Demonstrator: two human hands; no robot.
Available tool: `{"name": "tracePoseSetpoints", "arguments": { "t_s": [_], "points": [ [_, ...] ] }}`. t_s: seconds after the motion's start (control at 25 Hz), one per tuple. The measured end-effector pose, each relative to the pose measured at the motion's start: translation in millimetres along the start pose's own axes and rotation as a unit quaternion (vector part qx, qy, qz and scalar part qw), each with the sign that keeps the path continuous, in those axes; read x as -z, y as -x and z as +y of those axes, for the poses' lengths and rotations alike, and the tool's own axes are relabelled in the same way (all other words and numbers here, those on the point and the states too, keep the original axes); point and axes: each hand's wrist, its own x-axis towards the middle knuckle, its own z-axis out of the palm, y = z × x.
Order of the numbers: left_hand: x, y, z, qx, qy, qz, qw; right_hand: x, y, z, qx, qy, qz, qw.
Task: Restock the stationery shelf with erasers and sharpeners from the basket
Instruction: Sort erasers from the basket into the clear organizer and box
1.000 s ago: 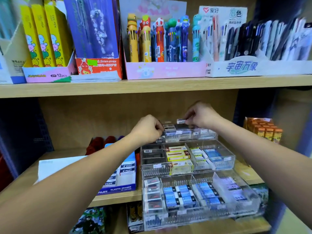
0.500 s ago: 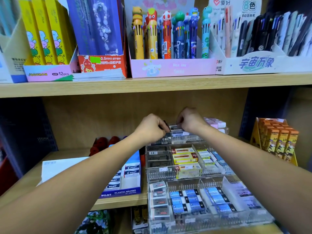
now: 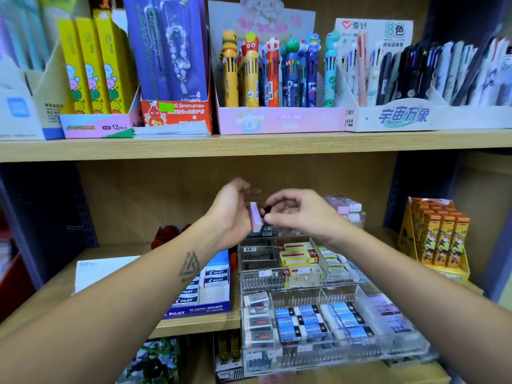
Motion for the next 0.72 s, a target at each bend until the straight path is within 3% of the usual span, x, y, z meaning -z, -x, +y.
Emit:
{"name": "tracePoseSetpoints", "arguments": {
  "t_s": [0.12, 0.28, 0.4, 0.48, 0.6, 0.72],
  "points": [
    [-11, 11, -5, 0.007, 0.002, 0.014, 1.0, -18, 5, 5, 0.0, 0.087, 0.032, 0.996],
    [-17, 19, -15, -0.007, -0.002, 0.028, 1.0, -23, 14, 10, -0.055, 0.0, 0.094, 0.994],
    [-10, 22, -18, -0.024, -0.181, 0.047, 0.982, 0, 25, 13, -0.073, -0.03, 0.094, 0.992],
    [-8, 27, -19, -0.011, -0.249, 0.02, 0.968, 13, 31, 16, -0.062, 0.014, 0.098, 0.993],
    [-12, 33, -24, -0.009, -0.212, -0.027, 0.977, 24, 43, 22, -0.015, 0.14, 0.094, 0.986],
    [-18, 36, -33, -0.036, -0.183, -0.049, 0.981, 34, 60, 27, -0.015, 0.142, 0.082, 0.986]
  ]
}}
